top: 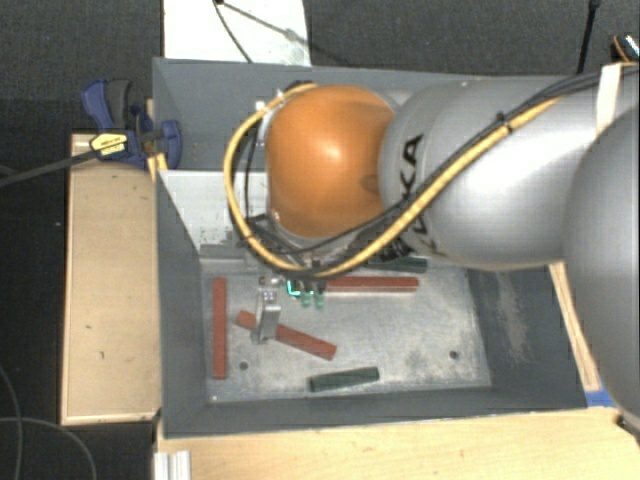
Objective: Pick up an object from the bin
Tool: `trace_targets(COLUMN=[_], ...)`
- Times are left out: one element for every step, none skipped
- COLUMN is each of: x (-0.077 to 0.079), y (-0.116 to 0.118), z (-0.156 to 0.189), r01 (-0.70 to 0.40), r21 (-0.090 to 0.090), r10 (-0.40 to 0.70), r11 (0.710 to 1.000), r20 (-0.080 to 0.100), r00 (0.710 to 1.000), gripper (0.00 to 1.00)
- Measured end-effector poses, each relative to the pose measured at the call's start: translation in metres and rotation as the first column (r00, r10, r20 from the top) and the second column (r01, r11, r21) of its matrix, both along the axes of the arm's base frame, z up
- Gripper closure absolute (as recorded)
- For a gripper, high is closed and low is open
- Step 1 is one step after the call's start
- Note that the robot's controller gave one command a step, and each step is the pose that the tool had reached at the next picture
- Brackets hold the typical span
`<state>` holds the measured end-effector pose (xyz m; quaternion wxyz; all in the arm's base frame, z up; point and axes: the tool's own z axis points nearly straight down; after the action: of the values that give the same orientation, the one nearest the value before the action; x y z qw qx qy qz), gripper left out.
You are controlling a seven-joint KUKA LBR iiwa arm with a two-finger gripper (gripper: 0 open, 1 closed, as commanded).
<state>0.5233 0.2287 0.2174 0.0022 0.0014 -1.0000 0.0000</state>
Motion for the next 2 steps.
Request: trace_targets(x=[-0.027,0.009], y=[-0.049,-0.080], z=[-0.134,-0.148], r01=[0.009,-0.013], r21=[-0.004,-0.001], r10=[-0.009,0.013], r11=[1.000,1.000], r20=[-0.003,0.009], r00=[1.000,1.000], gripper=[0.00,0.00])
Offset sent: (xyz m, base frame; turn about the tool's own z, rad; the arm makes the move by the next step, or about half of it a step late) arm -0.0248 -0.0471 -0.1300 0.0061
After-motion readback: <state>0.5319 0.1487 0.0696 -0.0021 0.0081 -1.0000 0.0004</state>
